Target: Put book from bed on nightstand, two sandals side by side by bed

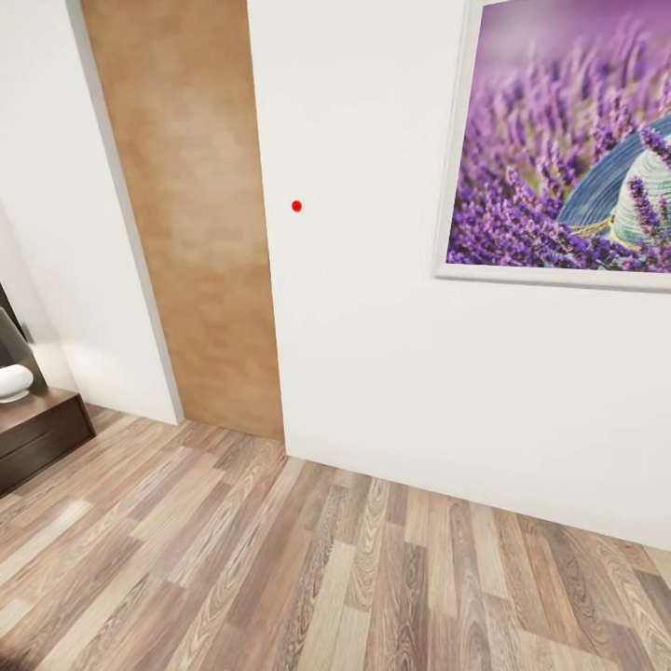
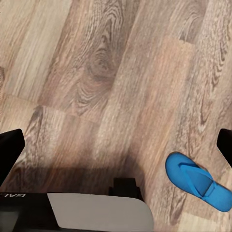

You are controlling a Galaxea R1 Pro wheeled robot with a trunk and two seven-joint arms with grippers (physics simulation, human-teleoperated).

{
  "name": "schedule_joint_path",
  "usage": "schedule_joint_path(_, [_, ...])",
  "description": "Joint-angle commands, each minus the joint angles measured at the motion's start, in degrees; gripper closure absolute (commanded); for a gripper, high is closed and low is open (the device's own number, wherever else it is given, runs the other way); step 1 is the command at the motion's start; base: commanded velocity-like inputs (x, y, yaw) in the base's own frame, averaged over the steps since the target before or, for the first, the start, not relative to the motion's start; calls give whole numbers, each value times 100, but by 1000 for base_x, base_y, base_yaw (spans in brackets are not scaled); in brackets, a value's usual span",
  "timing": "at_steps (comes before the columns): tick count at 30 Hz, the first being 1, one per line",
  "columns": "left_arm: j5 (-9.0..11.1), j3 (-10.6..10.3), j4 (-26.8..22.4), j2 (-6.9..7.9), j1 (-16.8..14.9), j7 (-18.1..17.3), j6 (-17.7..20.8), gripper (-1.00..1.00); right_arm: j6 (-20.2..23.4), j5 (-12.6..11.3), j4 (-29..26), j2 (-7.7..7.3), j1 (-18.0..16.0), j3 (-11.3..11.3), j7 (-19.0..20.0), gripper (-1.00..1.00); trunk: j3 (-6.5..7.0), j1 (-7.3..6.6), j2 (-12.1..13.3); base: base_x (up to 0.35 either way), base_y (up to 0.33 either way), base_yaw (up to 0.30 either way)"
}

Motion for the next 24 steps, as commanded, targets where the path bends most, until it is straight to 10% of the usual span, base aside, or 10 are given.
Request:
schedule_joint_path(1, [51,2,-2,-2,-1,-3,-10,-100,-18,-1,4,-1,-3,6,0,-100,-5,0,-3,2,0,-84])
schedule_joint_path(24, [51,2,-2,-2,-1,-3,-8,-100,-20,18,4,-3,-4,6,-15,-100,-5,0,-3,25,0,-191])
